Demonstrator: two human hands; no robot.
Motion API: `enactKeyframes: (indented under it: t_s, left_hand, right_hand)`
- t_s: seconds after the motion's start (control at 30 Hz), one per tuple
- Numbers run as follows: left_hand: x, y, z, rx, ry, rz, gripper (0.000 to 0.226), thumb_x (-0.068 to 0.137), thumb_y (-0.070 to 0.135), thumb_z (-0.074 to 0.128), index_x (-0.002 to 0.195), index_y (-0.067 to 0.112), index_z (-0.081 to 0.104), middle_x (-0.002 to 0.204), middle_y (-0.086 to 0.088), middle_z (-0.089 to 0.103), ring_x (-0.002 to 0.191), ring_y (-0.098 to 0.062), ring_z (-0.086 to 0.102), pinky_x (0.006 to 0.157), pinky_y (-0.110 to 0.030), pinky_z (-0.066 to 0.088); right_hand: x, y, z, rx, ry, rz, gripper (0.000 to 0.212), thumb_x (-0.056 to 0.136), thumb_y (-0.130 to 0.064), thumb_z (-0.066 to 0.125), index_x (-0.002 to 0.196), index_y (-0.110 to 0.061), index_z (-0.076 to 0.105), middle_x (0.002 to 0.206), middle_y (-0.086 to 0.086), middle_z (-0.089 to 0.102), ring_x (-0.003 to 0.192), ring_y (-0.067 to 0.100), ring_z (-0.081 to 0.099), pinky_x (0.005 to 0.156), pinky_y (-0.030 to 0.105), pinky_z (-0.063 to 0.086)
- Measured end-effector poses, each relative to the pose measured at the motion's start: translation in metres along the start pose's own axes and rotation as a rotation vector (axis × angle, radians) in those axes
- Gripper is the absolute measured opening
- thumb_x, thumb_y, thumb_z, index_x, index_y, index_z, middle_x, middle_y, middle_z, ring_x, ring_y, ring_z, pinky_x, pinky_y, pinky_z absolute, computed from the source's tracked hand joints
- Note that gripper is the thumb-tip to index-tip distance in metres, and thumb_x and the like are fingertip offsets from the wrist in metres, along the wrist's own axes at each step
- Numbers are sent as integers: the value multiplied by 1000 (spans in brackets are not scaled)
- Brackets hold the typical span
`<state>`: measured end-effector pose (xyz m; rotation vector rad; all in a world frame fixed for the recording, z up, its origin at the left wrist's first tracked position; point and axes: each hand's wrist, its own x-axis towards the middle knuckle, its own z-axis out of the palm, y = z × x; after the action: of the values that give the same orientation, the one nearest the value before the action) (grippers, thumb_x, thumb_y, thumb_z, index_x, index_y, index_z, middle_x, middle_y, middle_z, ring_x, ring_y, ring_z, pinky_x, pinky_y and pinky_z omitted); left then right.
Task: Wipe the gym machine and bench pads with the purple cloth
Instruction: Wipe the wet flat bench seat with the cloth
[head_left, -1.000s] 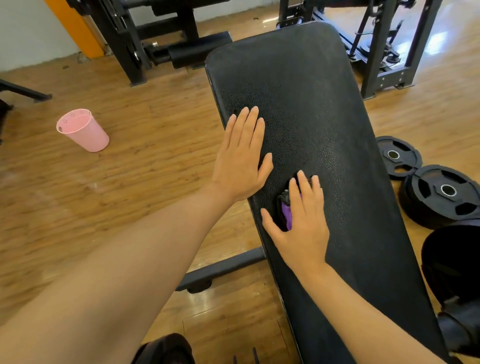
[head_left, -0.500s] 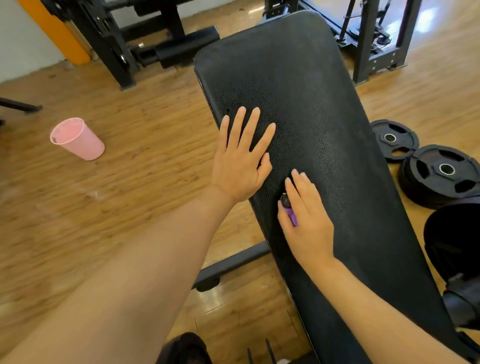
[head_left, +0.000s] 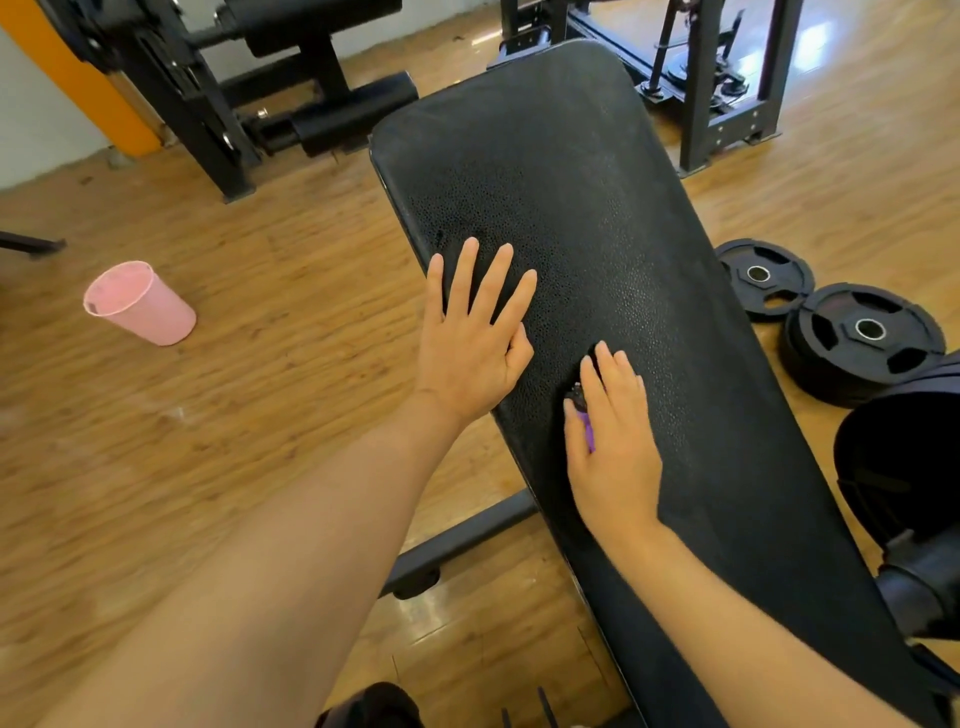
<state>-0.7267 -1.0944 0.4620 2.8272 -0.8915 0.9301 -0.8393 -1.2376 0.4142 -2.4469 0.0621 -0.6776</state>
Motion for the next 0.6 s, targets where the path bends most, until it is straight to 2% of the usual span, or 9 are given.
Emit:
enactKeyframes:
  t_s: [0.07, 0.17, 0.23, 0.27, 0.3, 0.4, 0.47, 0.53, 0.6]
  left_hand:
    - [-1, 0, 1, 7, 6, 0, 48, 94, 26, 46, 138, 12, 59, 149, -18, 48, 140, -49, 37, 113, -68, 25]
    - [0, 0, 2, 10, 27, 29, 46, 94, 26, 47, 135, 12, 62, 147, -17, 51, 138, -48, 40, 111, -70, 27]
    - [-1, 0, 3, -2, 49, 79, 41, 97, 23, 48, 132, 10, 64, 144, -17, 54, 136, -46, 44, 110, -69, 30]
    - [-1, 0, 4, -18, 64, 105, 39, 97, 22, 48, 129, 9, 66, 141, -17, 56, 135, -46, 46, 110, -67, 32]
    - [0, 0, 5, -39, 82, 125, 37, 97, 20, 49, 127, 8, 68, 139, -16, 58, 133, -45, 48, 109, -66, 34]
    - [-2, -1, 7, -100, 135, 156, 32, 96, 15, 51, 121, 8, 71, 135, -15, 61, 132, -39, 52, 109, -63, 36]
    - [-2, -2, 8, -132, 158, 176, 30, 97, 14, 51, 119, 8, 72, 134, -15, 62, 130, -34, 55, 109, -61, 37]
    - [-2, -2, 8, -156, 170, 186, 29, 97, 14, 53, 117, 8, 73, 133, -14, 63, 129, -33, 56, 109, -58, 39]
    - [-2, -1, 8, -171, 176, 195, 28, 97, 14, 54, 116, 8, 73, 132, -15, 64, 128, -33, 57, 109, -56, 40]
  right_hand:
    - [-26, -7, 4, -14, -24, -67, 48, 99, -19, 50, 143, -2, 45, 152, 13, 41, 146, 30, 29, 120, 45, 24]
    - [-63, 6, -9, -127, -220, -549, 45, 95, -17, 54, 138, -5, 54, 149, 12, 46, 143, 33, 35, 116, 47, 31]
    - [-53, 21, -22, -179, -294, -745, 42, 97, -19, 49, 136, -4, 57, 147, 12, 48, 141, 32, 39, 115, 45, 32]
    - [-43, 25, -24, -197, -287, -747, 44, 97, -21, 48, 137, -4, 55, 147, 13, 48, 140, 31, 39, 115, 44, 32]
    - [-32, 28, -25, -183, -248, -669, 45, 97, -22, 49, 138, -3, 53, 147, 14, 47, 140, 30, 40, 114, 44, 33]
    - [0, 30, -23, -15, -78, -104, 48, 102, -29, 45, 141, -2, 49, 153, 11, 40, 145, 24, 31, 117, 40, 30]
    - [5, 18, -13, 33, 6, 117, 48, 103, -28, 41, 143, -2, 47, 155, 10, 37, 147, 22, 25, 119, 41, 27]
    - [-13, 1, -1, 34, 40, 103, 46, 100, -21, 45, 142, -1, 48, 153, 12, 40, 147, 28, 27, 120, 46, 24]
    - [-37, -8, 2, 16, -39, -125, 46, 95, -15, 53, 139, -2, 51, 151, 12, 43, 145, 31, 31, 119, 47, 26]
